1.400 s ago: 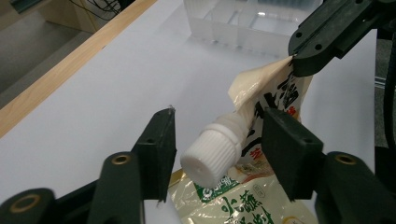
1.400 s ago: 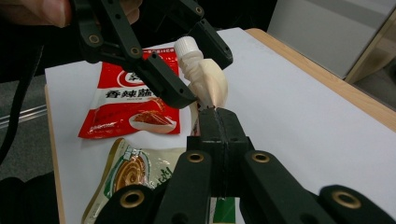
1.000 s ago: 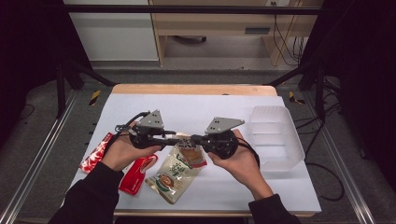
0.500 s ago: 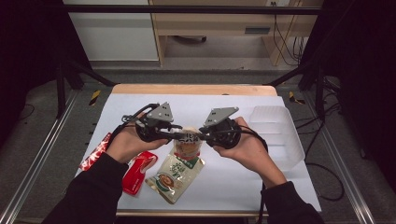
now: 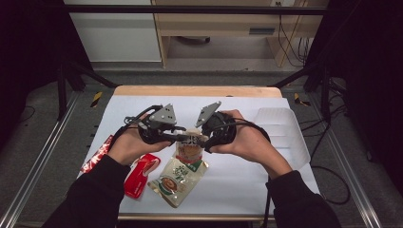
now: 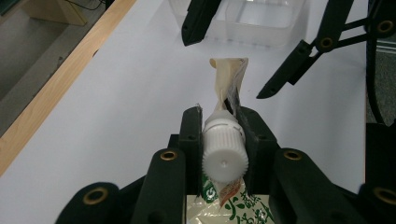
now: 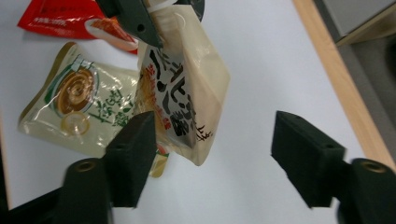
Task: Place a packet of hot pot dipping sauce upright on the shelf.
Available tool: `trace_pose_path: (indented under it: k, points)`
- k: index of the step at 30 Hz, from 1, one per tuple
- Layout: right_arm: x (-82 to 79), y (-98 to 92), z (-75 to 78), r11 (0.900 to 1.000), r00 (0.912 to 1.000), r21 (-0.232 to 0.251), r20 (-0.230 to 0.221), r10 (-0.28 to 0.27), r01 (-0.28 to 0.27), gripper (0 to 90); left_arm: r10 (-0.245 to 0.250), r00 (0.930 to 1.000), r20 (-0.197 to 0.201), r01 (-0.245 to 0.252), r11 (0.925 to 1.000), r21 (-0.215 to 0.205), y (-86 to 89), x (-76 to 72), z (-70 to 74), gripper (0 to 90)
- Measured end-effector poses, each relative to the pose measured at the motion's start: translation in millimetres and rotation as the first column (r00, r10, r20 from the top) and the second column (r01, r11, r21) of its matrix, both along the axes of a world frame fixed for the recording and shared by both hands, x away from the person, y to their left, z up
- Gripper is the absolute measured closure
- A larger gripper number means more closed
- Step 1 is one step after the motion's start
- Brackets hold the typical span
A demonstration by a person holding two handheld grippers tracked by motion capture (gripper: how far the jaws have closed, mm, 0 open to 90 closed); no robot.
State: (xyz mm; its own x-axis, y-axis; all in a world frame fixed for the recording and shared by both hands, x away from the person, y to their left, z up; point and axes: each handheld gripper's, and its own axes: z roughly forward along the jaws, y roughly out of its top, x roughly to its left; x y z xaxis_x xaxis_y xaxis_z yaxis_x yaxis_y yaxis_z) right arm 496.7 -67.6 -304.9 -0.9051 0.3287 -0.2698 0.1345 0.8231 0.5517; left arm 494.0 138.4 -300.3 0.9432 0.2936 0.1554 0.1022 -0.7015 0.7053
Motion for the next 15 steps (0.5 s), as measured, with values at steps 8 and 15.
trace_pose_path:
  k: [8, 15]
  points:
    - [7.4, 5.1, 1.7, 0.999, 0.9984, -0.029, -0.043, 0.037, -0.038, 51.8, -0.012, 0.9999, 0.003, 0.012, 0.9999, -0.001, -1.9, -0.4, -0.7, 73.2]
    - [6.8, 10.4, -1.3, 0.997, 0.9953, -0.044, -0.071, 0.066, -0.069, 68.1, -0.017, 0.9998, 0.005, 0.017, 0.9999, 0.000, -3.8, -0.2, -1.9, 73.2]
